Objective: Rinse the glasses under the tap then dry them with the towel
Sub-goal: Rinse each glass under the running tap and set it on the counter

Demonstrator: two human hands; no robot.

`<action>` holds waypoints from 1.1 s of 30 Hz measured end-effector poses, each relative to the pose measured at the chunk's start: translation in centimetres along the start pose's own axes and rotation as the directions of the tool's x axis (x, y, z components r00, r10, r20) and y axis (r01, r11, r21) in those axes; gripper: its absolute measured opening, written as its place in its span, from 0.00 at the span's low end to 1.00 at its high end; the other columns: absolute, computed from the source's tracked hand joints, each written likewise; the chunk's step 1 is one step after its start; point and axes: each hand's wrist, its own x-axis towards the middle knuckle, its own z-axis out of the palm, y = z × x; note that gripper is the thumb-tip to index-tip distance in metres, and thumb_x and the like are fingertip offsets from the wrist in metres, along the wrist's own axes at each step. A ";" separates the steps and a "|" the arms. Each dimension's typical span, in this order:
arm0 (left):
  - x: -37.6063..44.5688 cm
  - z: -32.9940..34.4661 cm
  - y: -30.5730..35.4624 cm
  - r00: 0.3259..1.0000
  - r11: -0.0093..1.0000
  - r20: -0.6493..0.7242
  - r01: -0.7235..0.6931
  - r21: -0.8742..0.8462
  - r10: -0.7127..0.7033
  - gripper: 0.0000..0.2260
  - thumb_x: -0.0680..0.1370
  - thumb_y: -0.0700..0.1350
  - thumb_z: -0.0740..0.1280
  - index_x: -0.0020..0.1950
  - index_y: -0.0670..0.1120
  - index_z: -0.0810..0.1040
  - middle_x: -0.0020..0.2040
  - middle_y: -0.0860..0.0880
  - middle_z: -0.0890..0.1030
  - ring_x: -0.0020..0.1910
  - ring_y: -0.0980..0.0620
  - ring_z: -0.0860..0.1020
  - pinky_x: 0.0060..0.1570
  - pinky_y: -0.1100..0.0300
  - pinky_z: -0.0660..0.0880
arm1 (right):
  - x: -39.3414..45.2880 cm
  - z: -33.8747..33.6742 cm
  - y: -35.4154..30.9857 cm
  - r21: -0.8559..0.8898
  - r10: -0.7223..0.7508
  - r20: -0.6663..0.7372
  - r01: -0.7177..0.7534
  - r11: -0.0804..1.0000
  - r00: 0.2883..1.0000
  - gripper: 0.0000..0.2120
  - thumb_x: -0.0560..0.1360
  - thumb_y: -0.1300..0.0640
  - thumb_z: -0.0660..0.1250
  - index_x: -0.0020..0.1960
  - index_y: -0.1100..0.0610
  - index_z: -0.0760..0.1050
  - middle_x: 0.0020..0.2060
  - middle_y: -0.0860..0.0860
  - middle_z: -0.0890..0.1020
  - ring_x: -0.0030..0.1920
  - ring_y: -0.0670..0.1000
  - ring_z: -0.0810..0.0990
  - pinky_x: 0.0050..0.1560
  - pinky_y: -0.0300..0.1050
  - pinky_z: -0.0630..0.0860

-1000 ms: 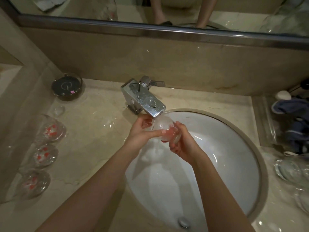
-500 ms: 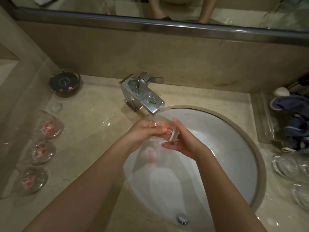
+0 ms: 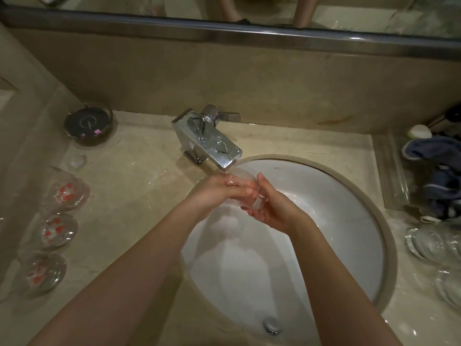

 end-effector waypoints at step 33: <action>0.4 -0.2 0.8 0.998 0.988 0.022 -0.060 0.139 0.057 0.03 0.74 0.36 0.72 0.46 0.36 0.82 0.41 0.44 0.84 0.42 0.55 0.82 0.49 0.63 0.77 | 0.5 0.4 1.3 0.155 0.007 -0.041 -0.001 0.988 0.999 0.23 0.79 0.40 0.58 0.58 0.57 0.78 0.43 0.56 0.82 0.35 0.49 0.82 0.33 0.36 0.79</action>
